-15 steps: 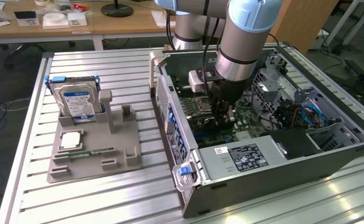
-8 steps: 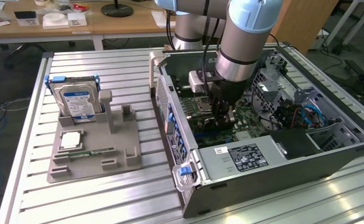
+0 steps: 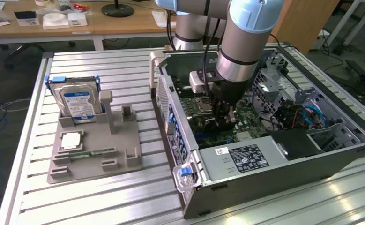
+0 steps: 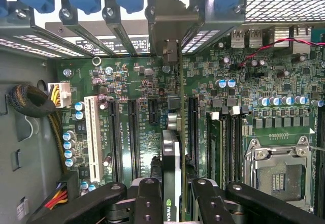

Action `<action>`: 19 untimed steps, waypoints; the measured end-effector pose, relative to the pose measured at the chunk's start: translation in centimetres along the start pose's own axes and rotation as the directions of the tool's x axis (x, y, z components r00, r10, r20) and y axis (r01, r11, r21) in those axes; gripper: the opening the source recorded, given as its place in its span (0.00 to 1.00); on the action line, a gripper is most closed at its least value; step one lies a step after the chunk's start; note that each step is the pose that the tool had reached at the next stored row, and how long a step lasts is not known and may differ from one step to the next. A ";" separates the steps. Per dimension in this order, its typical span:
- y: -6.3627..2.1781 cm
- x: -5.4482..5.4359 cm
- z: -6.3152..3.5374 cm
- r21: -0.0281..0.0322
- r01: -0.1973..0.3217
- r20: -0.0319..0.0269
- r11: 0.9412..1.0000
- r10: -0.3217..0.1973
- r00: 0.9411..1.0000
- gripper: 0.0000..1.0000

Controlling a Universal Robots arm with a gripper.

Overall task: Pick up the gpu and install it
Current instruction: 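Insert the gpu into the slot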

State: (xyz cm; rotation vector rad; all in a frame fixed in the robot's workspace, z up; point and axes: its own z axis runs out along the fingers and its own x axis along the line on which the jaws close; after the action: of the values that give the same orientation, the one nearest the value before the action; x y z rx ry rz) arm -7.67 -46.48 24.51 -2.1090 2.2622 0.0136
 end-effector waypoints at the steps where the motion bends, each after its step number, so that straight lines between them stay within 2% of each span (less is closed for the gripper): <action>1: 0.00 0.0 0.00 0.000 0.000 0.000 1.000 0.000 1.000 0.27; 19: 0.02 0.1 0.12 0.000 0.000 0.000 1.000 0.000 1.000 0.27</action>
State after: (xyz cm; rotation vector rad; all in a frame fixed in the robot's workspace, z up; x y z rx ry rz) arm -7.69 -46.62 24.38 -2.1091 2.2623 0.0135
